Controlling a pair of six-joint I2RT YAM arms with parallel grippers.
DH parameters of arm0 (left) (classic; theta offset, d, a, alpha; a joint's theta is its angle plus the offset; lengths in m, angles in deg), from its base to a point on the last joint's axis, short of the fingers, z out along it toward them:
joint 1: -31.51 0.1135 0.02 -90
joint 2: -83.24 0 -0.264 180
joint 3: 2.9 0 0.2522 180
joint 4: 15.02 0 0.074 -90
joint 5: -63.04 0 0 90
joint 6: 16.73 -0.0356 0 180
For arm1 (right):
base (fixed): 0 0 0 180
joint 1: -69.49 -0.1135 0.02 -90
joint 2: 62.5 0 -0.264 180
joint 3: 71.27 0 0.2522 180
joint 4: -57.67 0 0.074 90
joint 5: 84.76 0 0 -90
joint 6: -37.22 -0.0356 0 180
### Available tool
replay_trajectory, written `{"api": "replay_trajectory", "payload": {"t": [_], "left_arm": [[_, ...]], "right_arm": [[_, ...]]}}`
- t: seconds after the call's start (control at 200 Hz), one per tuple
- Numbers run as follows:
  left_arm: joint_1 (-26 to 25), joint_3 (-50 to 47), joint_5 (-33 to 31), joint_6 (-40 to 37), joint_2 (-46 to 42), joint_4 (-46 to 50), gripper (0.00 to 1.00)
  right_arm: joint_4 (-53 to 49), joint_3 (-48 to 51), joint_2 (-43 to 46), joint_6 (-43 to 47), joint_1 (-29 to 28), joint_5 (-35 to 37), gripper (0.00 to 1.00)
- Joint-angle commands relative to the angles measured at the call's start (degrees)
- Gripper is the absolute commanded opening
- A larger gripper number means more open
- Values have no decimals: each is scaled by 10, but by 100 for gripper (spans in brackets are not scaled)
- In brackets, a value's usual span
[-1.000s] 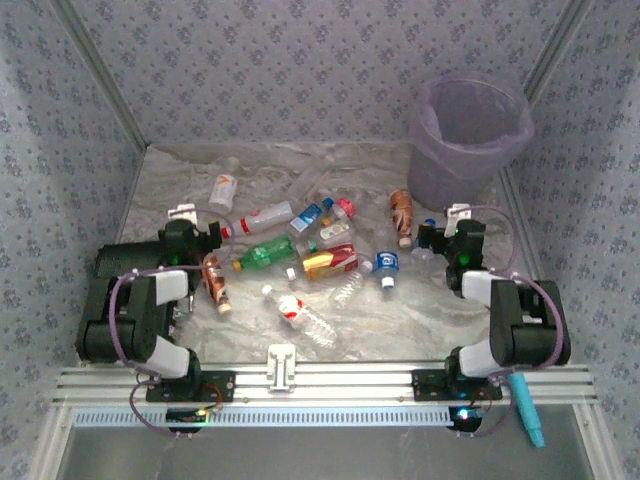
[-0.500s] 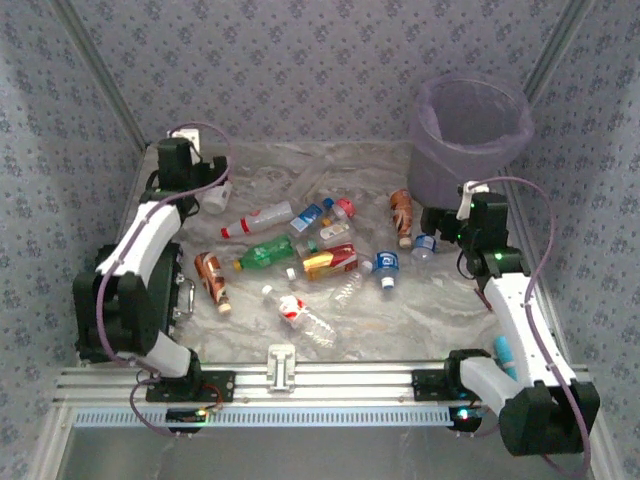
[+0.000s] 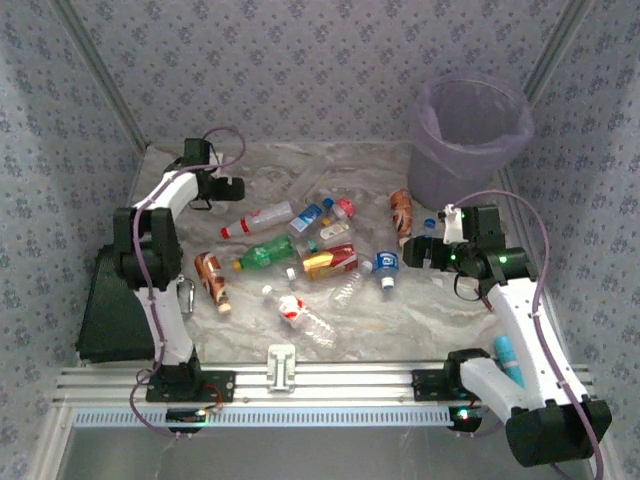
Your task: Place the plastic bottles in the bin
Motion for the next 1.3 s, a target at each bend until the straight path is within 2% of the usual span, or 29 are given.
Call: {"api": "replay_trajectory", "payload": {"t": [0.0,0.3,0.475,0.75,0.87,1.049,1.129,1.239,1.294], "left_arm": [[2,16,19,3,16,31,98],[-4,11,7,2,21,24,69],[-9,-3,6,3,-8,20,58],[-38,-94,38,40,-157,-32,54],[-73,-144,62,69,-236,-58,51],[-164,-239,84,118,-337,-133,47],[-204,-292,97,162,-375,-201,42],[-268,-356,110,221,-407,-296,40],[-302,-371,101,228,-411,-313,40]], "right_arm": [[-23,-21,7,-11,-4,-20,100],[-25,-40,0,-13,-7,-24,100],[-33,-59,0,-14,-7,-39,100],[0,-103,-19,-34,-16,-136,96],[45,-136,-46,-56,-44,-169,95],[89,-226,-131,-83,-105,-166,93],[112,-253,-172,-105,-111,-173,94],[146,-280,-225,-129,-113,-193,98],[165,-289,-249,-139,-116,-210,100]]}}
